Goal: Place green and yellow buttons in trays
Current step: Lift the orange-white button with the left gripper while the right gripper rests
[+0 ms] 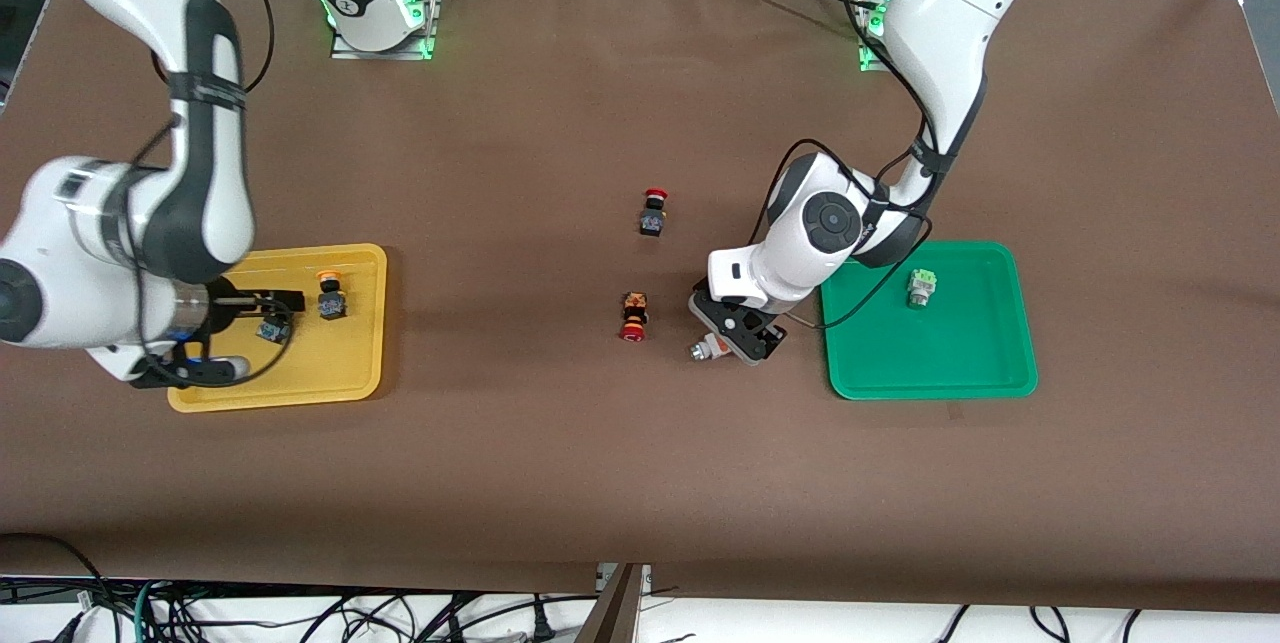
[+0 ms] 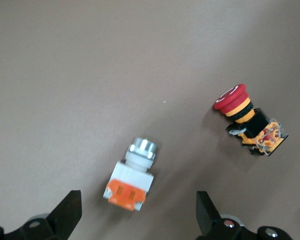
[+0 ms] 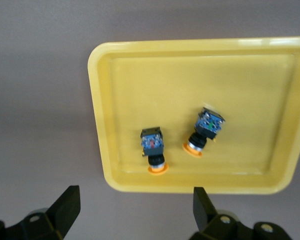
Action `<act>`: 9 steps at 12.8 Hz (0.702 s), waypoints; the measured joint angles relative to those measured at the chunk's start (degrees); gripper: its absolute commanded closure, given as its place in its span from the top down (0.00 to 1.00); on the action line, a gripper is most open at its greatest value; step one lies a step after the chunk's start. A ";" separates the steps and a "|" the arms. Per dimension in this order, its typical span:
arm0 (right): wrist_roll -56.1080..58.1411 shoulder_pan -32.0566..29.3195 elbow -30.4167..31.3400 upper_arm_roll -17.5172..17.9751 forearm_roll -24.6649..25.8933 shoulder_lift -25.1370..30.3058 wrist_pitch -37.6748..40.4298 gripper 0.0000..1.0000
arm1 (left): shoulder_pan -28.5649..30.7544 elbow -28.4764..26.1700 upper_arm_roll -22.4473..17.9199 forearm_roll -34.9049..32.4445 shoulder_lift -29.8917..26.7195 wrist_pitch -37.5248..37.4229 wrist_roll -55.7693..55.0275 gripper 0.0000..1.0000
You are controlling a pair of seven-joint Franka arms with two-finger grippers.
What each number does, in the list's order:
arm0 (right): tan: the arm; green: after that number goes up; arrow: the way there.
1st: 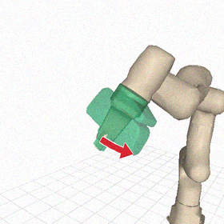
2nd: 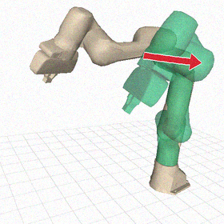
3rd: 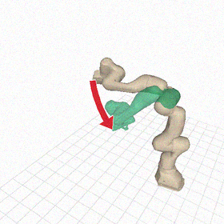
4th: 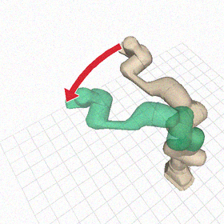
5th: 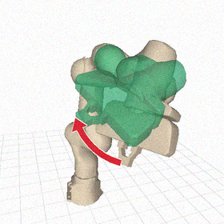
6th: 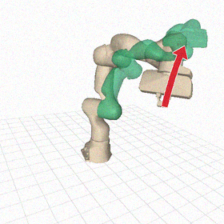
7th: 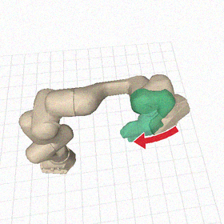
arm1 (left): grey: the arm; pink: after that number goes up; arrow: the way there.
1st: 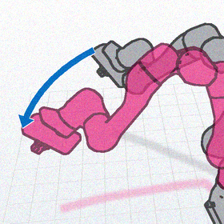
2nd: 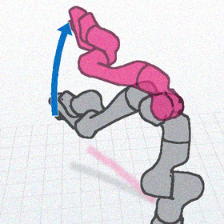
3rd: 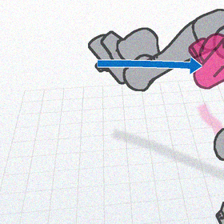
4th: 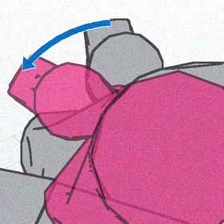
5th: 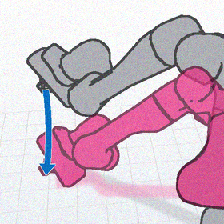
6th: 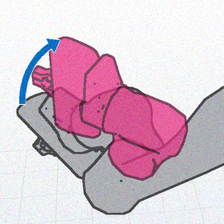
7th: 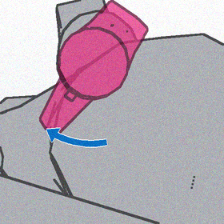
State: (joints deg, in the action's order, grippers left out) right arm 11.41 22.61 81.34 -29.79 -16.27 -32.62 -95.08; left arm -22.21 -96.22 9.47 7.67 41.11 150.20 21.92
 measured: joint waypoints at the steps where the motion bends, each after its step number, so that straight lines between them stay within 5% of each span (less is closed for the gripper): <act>1: -2.31 -3.81 0.00 5.04 3.71 2.40 0.44 1.00 | -0.26 0.34 -0.01 -0.02 0.67 0.97 1.22 1.00; 4: -12.33 -12.57 1.25 18.32 10.05 10.72 5.03 1.00 | -0.53 0.53 -0.02 -0.02 2.61 2.79 3.35 1.00; 6: -15.49 -14.67 3.28 22.38 10.63 16.95 6.89 1.00 | -0.54 0.57 -0.03 -0.02 3.33 2.91 3.57 1.00; 7: -16.06 -15.71 4.69 23.90 10.81 21.61 8.41 1.00 | -0.58 0.58 -0.03 -0.03 3.93 3.67 3.84 0.92; 9: -16.07 -16.75 5.36 24.48 12.25 26.41 10.82 1.00 | -0.73 0.58 -0.03 -1.58 4.70 5.09 5.56 0.48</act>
State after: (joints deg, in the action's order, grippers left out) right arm -4.66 5.86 86.70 -5.31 -4.02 -6.21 -84.26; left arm -22.95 -95.65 9.44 6.09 45.81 155.29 27.48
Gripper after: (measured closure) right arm 0.000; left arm 0.066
